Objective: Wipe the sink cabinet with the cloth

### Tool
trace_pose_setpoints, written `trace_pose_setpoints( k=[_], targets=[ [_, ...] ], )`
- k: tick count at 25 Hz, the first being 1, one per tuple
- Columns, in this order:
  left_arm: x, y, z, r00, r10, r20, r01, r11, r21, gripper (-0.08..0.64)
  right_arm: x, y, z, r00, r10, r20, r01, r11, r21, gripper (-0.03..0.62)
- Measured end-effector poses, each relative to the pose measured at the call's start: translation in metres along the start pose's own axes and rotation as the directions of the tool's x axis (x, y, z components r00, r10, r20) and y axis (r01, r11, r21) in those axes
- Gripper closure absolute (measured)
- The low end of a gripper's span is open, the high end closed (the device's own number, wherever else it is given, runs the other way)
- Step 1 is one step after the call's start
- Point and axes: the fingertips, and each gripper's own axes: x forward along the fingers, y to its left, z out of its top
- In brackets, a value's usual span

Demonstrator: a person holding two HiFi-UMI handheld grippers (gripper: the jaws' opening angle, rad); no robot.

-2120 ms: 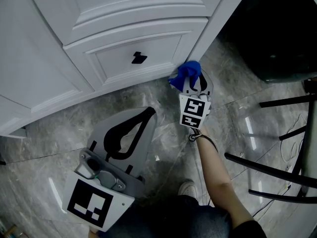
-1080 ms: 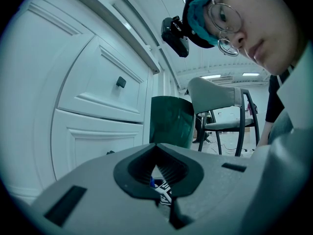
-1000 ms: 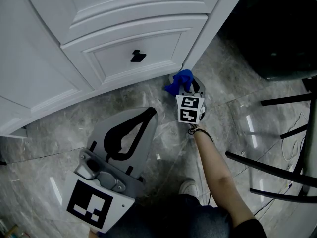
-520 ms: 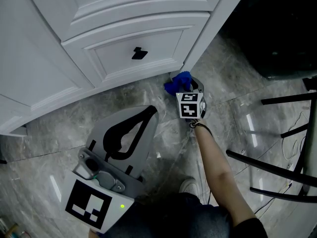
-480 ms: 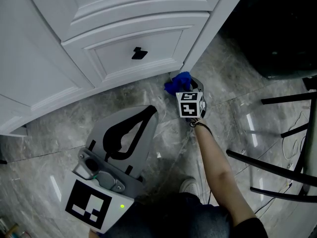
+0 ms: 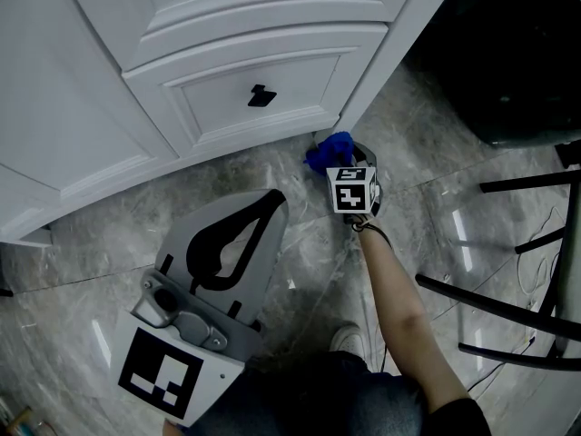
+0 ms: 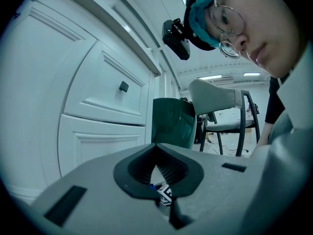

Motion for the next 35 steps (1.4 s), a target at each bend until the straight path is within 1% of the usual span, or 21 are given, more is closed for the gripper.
trace_pose_setpoints(
  k=[2,4,8,11,14,16,19,24,27,29,32,33,35],
  targets=[
    [-0.001,0.0,0.001,1.0,0.002,0.003,-0.002,1.0,0.0,0.557,-0.003,-0.001,-0.003,1.0,-0.006,-0.001,0.006,1.0,-0.005,0.477],
    [-0.002,0.0,0.002,1.0,0.009,0.005,-0.009,1.0,0.0,0.557,-0.008,-0.002,-0.007,1.0,-0.005,0.013,0.005,1.0,0.01,0.477],
    [-0.006,0.004,0.001,0.999,0.033,0.005,-0.033,0.999,0.01,0.557,-0.037,-0.005,-0.008,0.998,0.04,0.05,-0.044,0.996,0.079,0.476],
    [-0.006,0.004,-0.005,0.999,0.036,-0.007,-0.035,0.999,0.012,0.557,-0.068,-0.007,0.007,0.991,0.083,0.11,-0.095,0.989,0.112,0.476],
    [-0.006,0.005,-0.016,0.998,0.049,-0.03,-0.049,0.999,0.013,0.557,-0.104,-0.003,0.034,0.974,0.136,0.182,-0.155,0.983,0.096,0.476],
    [-0.007,0.009,-0.023,0.996,0.075,-0.044,-0.075,0.997,0.005,0.557,-0.129,0.001,0.056,0.954,0.16,0.253,-0.186,0.979,0.084,0.476],
    [-0.009,0.012,-0.026,0.993,0.105,-0.046,-0.105,0.994,0.009,0.557,-0.162,0.009,0.091,0.916,0.186,0.356,-0.223,0.973,0.065,0.476],
    [-0.013,0.012,-0.021,0.992,0.119,-0.034,-0.118,0.993,0.018,0.557,-0.222,0.024,0.15,0.83,0.226,0.51,-0.252,0.968,-0.02,0.476],
    [-0.015,0.013,-0.018,0.991,0.127,-0.027,-0.127,0.992,0.028,0.557,-0.255,0.032,0.178,0.778,0.242,0.58,-0.242,0.967,-0.079,0.476],
    [-0.014,0.012,-0.018,0.992,0.127,-0.025,-0.126,0.992,0.029,0.557,-0.271,0.034,0.188,0.762,0.232,0.604,-0.214,0.971,-0.103,0.476],
    [-0.015,0.01,-0.018,0.992,0.123,-0.028,-0.122,0.992,0.026,0.557,-0.285,0.038,0.195,0.756,0.212,0.619,-0.176,0.977,-0.119,0.476],
    [-0.015,0.01,-0.017,0.992,0.122,-0.029,-0.121,0.992,0.027,0.557,-0.289,0.04,0.197,0.75,0.212,0.627,-0.171,0.977,-0.125,0.476],
    [-0.016,0.009,-0.016,0.992,0.121,-0.028,-0.12,0.992,0.031,0.557,-0.298,0.047,0.202,0.726,0.23,0.648,-0.178,0.973,-0.146,0.476]
  ],
)
